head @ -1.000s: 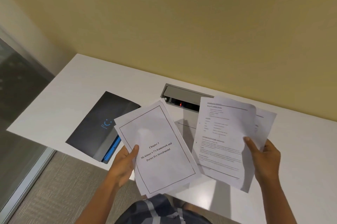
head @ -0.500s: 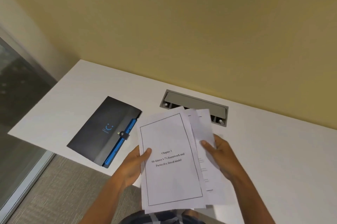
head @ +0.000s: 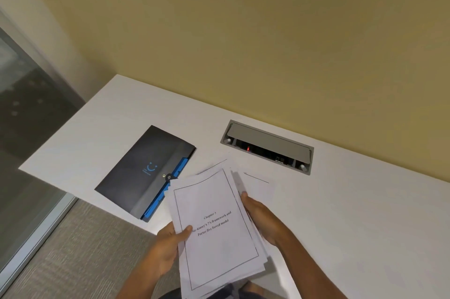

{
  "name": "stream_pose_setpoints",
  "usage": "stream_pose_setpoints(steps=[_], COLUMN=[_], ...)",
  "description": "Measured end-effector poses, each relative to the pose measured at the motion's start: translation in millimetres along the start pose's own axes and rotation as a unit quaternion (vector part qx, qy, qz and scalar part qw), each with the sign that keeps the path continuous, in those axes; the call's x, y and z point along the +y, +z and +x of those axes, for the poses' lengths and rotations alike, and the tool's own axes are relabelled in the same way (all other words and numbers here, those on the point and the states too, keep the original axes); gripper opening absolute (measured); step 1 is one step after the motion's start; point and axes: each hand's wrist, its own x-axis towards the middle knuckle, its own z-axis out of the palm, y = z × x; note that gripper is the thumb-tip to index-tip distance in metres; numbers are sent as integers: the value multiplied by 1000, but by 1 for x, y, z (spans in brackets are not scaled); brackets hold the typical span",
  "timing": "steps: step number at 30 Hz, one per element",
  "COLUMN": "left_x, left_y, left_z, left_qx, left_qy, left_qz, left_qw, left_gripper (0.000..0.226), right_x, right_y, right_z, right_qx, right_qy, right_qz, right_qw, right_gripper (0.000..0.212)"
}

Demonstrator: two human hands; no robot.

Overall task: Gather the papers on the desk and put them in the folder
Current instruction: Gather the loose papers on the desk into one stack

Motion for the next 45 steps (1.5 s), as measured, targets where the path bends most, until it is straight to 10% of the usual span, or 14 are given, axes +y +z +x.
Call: stream_pose_setpoints(steps=[7,14,25,30,45], left_x=[-17,-29,-19,-16,0], left_y=[-35,-56,-53,-51,-35], left_z=[-8,-12,-7,-4,-5], left_qx=[92,131,141,121,78], left_qy=[23,11,10,17,8], left_qz=[-38,-66,-74,-76,-70], left_qw=[995,989,987,990,994], left_gripper=[29,21,24,27,30], right_x=[14,47,43,49,90], right_y=[-23,-17,-15,-14,18], right_z=[41,60,62,58,-22], right_qx=[248,311,321,312,162], right_qy=[-27,35,65,37,-55], right_qz=[-443,-490,-403,-384,83], right_qw=[861,814,855,868,982], right_gripper=[93,117,100,47,22])
